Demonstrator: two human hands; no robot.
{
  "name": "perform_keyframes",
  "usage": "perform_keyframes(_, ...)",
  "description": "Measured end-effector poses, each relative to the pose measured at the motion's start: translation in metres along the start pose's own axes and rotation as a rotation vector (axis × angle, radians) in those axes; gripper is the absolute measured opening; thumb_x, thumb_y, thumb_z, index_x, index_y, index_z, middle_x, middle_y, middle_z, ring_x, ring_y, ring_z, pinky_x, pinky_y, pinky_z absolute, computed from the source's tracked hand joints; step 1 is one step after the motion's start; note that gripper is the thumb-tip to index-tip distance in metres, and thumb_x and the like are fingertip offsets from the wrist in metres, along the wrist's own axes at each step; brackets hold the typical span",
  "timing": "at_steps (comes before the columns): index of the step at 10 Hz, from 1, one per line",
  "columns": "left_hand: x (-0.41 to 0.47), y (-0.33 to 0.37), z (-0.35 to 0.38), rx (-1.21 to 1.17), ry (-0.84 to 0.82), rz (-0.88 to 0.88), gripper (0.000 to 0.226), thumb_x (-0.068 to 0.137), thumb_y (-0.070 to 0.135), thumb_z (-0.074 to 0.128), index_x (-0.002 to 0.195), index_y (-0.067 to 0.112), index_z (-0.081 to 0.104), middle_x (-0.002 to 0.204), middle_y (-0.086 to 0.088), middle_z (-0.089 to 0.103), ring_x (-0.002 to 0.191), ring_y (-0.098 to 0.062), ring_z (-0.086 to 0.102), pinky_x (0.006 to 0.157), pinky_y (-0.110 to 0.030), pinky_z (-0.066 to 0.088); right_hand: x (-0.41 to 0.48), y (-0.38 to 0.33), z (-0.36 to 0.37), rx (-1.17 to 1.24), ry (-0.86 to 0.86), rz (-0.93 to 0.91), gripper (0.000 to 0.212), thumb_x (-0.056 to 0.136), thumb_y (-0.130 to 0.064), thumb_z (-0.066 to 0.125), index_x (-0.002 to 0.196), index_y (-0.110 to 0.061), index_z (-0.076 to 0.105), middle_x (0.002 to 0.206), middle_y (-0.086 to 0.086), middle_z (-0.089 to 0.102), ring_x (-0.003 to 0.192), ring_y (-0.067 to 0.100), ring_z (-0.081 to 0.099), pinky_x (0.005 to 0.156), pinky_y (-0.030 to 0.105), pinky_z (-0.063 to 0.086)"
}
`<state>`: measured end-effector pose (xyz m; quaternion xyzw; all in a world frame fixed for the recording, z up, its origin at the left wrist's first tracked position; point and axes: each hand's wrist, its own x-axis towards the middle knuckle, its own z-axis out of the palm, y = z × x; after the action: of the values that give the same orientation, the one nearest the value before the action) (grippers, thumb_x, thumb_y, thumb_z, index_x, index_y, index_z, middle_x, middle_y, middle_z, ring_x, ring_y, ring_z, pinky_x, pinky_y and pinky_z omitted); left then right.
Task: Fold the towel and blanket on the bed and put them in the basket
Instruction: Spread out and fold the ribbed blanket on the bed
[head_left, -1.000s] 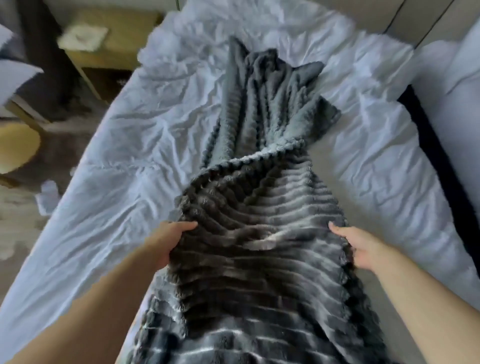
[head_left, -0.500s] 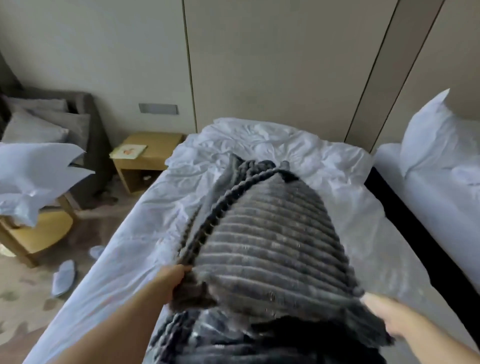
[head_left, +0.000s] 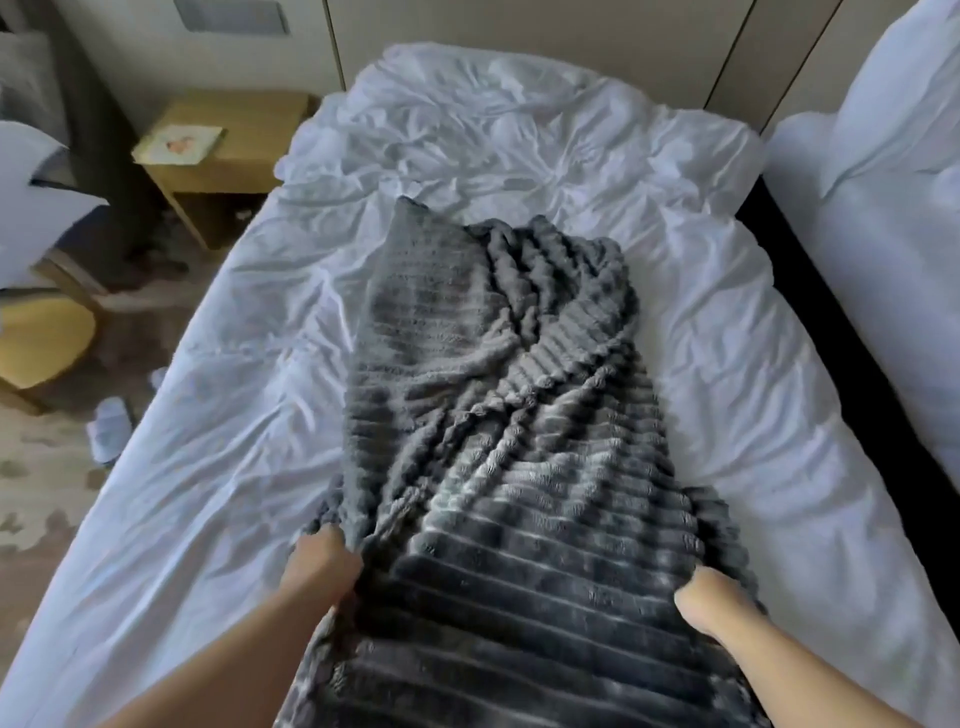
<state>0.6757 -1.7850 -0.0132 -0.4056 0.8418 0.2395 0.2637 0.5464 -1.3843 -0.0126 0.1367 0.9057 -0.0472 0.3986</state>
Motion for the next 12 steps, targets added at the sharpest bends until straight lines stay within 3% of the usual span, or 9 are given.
perform_keyframes(1,0.023,0.017,0.005,-0.044,0.031,0.089,0.026,0.084,0.016,0.055,0.109,0.016,0.063,0.118,-0.011,0.065,0.102,-0.025,0.060,0.077,-0.025,0.042,0.001,-0.051,-0.009,0.023,-0.038,-0.071,0.037,0.089,-0.004,0.044,0.057,-0.014,0.028,0.054,0.001,0.028,0.047,0.018,0.025,0.047,0.028,0.017)
perform_keyframes(2,0.053,0.041,0.007,-0.094,0.052,0.132,0.030,0.090,0.019,0.053,0.118,0.016,0.061,0.113,-0.006,0.067,0.084,-0.017,0.055,0.073,-0.025,0.041,0.012,-0.107,-0.017,0.180,-0.085,-0.195,0.025,0.089,-0.006,0.045,0.065,-0.002,0.047,0.066,0.006,0.048,0.060,0.021,0.044,0.057,0.026,0.034)
perform_keyframes(4,0.120,0.066,0.013,-0.427,0.359,-0.134,0.041,0.090,0.024,0.051,0.129,0.011,0.050,0.133,-0.016,0.045,0.117,-0.035,0.048,0.095,-0.044,0.041,0.072,-0.230,-0.010,0.711,-0.243,-0.271,0.014,0.096,-0.016,0.050,0.101,-0.007,0.059,0.076,0.006,0.062,0.059,0.014,0.056,0.054,0.022,0.043)
perform_keyframes(6,0.169,0.053,0.009,-0.701,-0.029,-0.087,0.035,0.092,0.049,0.050,0.083,0.021,0.070,0.088,-0.005,0.073,0.083,-0.023,0.065,0.085,-0.038,0.051,0.132,-0.309,0.012,1.029,-0.444,-0.029,0.030,0.096,-0.039,0.052,0.112,-0.014,0.050,0.100,0.014,0.063,0.085,0.027,0.063,0.068,0.035,0.051)
perform_keyframes(7,0.171,0.058,-0.005,-0.960,-0.186,0.028,0.039,0.079,0.059,0.062,0.078,0.021,0.075,0.063,0.003,0.068,0.059,-0.016,0.062,0.060,-0.037,0.055,0.139,-0.319,0.015,1.042,-0.228,0.002,0.019,0.093,-0.021,0.055,0.108,-0.009,0.056,0.099,0.009,0.060,0.077,0.022,0.062,0.064,0.034,0.052)
perform_keyframes(8,0.183,0.056,-0.023,-1.455,-0.530,-0.194,0.046,0.084,0.062,0.047,0.094,0.027,0.075,0.066,-0.003,0.071,0.050,-0.017,0.065,0.044,-0.019,0.048,0.125,-0.335,-0.003,1.030,0.035,-0.119,0.022,0.081,-0.024,0.059,0.098,-0.010,0.061,0.098,0.006,0.058,0.087,0.024,0.054,0.077,0.040,0.050)
perform_keyframes(9,0.195,0.055,-0.036,-1.420,-0.700,-0.228,0.046,0.077,0.047,0.062,0.100,0.010,0.075,0.094,-0.014,0.074,0.077,-0.026,0.072,0.067,-0.031,0.058,0.095,-0.368,-0.033,1.223,0.034,-0.305,0.018,0.073,-0.022,0.058,0.064,-0.015,0.044,0.073,0.002,0.046,0.070,0.022,0.043,0.068,0.033,0.034)
perform_keyframes(11,0.226,0.041,-0.048,-1.075,0.413,-0.140,0.038,0.073,0.010,0.069,0.098,0.035,0.055,0.094,-0.005,0.068,0.077,-0.020,0.066,0.070,-0.035,0.057,0.049,-0.467,-0.070,1.618,-0.400,-0.637,0.023,0.064,-0.019,0.052,0.046,-0.022,0.038,0.049,-0.005,0.041,0.044,0.016,0.042,0.050,0.021,0.034)
perform_keyframes(12,0.240,0.043,-0.041,-1.120,0.298,-0.270,0.030,0.087,0.044,0.057,0.113,0.028,0.059,0.108,-0.009,0.066,0.102,-0.022,0.063,0.095,-0.058,0.041,0.044,-0.526,-0.052,1.307,-0.559,-0.694,0.021,0.078,-0.026,0.057,0.059,-0.018,0.055,0.058,0.000,0.055,0.058,0.019,0.052,0.062,0.033,0.042)
